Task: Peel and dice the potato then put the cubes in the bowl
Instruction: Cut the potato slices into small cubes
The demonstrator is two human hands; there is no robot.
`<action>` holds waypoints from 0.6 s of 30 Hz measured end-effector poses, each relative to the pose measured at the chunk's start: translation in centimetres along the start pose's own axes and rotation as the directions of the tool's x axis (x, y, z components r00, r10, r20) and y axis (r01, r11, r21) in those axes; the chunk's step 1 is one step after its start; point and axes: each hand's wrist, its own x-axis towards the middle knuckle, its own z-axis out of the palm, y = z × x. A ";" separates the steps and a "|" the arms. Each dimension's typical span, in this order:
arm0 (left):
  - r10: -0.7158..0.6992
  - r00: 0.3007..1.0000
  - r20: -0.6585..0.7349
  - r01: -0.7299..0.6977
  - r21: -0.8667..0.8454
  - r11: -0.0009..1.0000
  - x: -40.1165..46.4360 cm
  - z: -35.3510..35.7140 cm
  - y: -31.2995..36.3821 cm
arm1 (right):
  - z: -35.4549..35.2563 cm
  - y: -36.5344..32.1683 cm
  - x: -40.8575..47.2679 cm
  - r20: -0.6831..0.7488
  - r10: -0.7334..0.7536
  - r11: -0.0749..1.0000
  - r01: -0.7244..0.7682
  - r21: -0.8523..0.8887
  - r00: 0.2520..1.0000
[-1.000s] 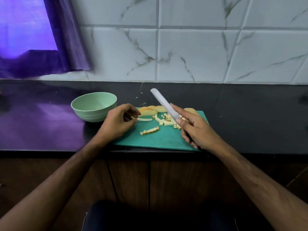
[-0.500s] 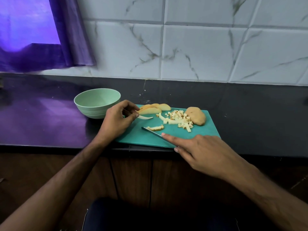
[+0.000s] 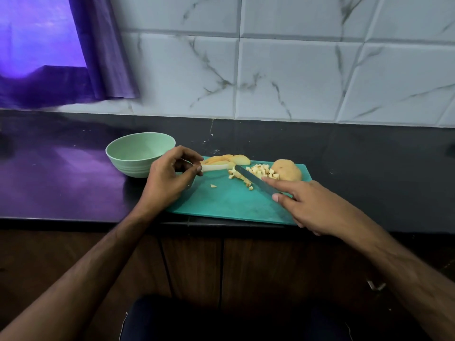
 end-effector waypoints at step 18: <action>-0.034 0.991 0.128 0.024 0.078 0.997 0.4 -0.1 -0.8 | -0.2 0.5 1.8 0.105 0.045 0.992 -0.057 0.113 0.993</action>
